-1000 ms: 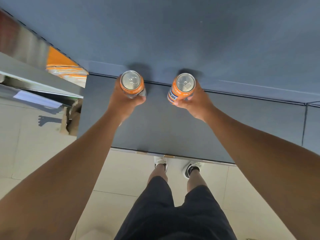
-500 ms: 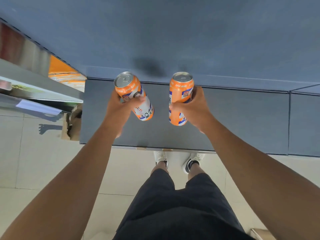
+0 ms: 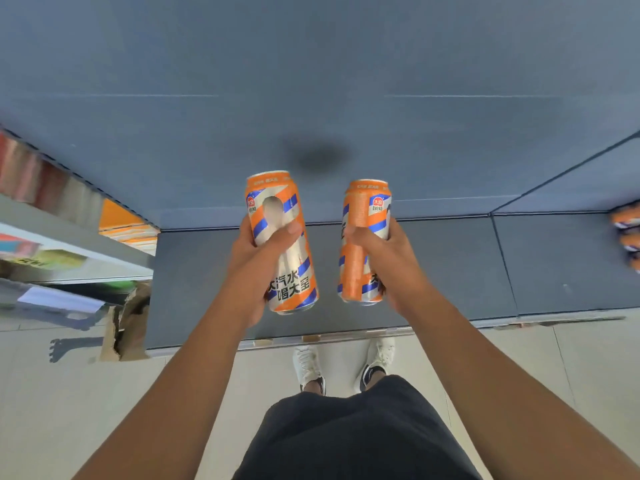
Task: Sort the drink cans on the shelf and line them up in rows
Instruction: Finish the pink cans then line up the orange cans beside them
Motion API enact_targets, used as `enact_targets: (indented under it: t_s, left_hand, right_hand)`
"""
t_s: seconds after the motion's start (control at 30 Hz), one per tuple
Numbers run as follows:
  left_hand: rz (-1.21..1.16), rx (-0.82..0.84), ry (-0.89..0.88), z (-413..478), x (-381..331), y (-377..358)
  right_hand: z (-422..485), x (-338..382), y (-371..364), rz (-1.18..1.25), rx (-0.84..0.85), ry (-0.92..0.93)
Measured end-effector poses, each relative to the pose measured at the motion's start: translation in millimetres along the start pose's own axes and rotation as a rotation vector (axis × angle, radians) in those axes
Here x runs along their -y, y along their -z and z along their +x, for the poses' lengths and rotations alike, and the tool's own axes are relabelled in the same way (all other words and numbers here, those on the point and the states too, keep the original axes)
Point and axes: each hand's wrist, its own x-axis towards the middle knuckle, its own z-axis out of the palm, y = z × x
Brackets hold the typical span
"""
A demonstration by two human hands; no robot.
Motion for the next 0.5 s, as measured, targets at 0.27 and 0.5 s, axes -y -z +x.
enact_targets:
  t_s: [0.27,0.5]
  left_hand:
    - [0.083,0.116,-0.05,-17,-14,-31]
    - [0.152,0.163,-0.073,-31,-16,-57]
  right_hand:
    - [-33,13,24,0.154,-0.026,-0.035]
    - [-45,22,45,0.117,-0.184,0.109]
